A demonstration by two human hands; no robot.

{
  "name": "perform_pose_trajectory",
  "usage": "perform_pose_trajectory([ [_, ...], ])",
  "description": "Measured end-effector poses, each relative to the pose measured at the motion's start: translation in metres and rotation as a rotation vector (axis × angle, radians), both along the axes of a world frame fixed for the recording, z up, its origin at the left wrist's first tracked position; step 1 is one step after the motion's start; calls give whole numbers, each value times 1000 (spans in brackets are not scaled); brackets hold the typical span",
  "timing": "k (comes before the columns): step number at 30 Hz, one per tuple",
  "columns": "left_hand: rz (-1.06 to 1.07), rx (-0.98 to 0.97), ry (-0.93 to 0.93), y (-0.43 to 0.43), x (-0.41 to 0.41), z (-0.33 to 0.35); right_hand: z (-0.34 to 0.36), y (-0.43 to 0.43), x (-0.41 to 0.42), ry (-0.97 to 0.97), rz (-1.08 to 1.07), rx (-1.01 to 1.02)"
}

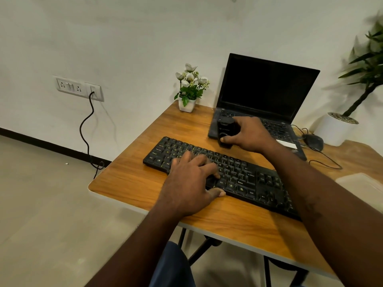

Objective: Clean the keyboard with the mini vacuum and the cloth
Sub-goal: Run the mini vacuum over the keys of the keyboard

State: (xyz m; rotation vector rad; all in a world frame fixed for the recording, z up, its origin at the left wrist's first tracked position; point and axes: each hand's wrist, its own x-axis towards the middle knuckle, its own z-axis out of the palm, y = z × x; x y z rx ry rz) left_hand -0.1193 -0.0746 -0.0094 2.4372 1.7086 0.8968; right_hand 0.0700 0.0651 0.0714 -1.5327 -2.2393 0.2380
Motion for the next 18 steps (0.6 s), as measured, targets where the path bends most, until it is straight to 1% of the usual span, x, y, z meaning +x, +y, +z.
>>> perform_pose_trajectory([
  [2,0,3,-2,1,0,1,-1,0,-12,167,24,-66],
  [3,0,4,-2,1,0,1,-2,0,-21,211,52,-95],
  [6,-5,17,-3,0,0,0,-7,0,-58,285,114,-166],
  [11,-5,18,4,0,-1,1,-19,20,-107,471,66,-288],
  [14,-7,11,-2,1,-2,1,-15,26,-104,466,86,-405],
  [16,-7,18,0,1,-2,0,-5,23,-84,399,99,-477],
  [18,-3,23,-5,1,-2,-1,2,19,-54,332,96,-506],
])
